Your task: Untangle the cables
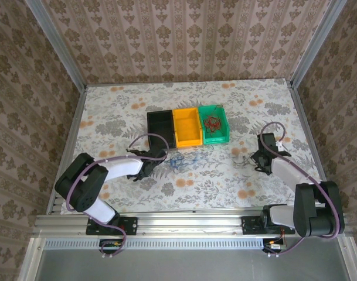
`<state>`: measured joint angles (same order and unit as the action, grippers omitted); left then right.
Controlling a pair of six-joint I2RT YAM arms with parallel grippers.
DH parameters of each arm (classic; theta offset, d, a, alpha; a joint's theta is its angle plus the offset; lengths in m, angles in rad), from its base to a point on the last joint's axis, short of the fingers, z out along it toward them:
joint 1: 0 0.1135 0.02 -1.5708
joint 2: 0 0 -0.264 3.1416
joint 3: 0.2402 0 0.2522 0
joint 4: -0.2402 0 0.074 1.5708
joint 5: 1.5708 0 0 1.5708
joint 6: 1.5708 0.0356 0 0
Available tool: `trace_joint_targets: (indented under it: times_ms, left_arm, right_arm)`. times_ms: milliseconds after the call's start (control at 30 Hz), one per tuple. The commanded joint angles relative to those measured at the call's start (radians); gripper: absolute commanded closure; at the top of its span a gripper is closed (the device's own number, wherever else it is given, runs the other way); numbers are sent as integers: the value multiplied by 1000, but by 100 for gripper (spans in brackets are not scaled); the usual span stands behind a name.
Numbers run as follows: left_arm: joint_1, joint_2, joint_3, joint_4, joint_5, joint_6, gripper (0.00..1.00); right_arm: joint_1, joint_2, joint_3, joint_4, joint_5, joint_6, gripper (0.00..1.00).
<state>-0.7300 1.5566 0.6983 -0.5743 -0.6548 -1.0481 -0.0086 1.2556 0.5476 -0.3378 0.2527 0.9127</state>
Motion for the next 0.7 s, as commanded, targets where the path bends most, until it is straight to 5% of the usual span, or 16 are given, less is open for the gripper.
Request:
trace_joint_targets:
  times_ms: [0, 133, 333, 667]
  left_arm:
    - [21, -25, 54, -191, -103, -142, 100]
    - [102, -116, 16, -134, -66, -79, 100]
    - [144, -214, -67, 121, 45, 135, 100]
    - [136, -241, -204, 370, 173, 24, 100]
  right_arm:
    - [-65, -6, -6, -47, -15, -10, 100]
    - [-153, -2, -7, -33, -49, -63, 100]
    - [-134, -23, 39, -17, -77, -194, 100]
    - [104, -283, 234, 2, 76, -357, 100]
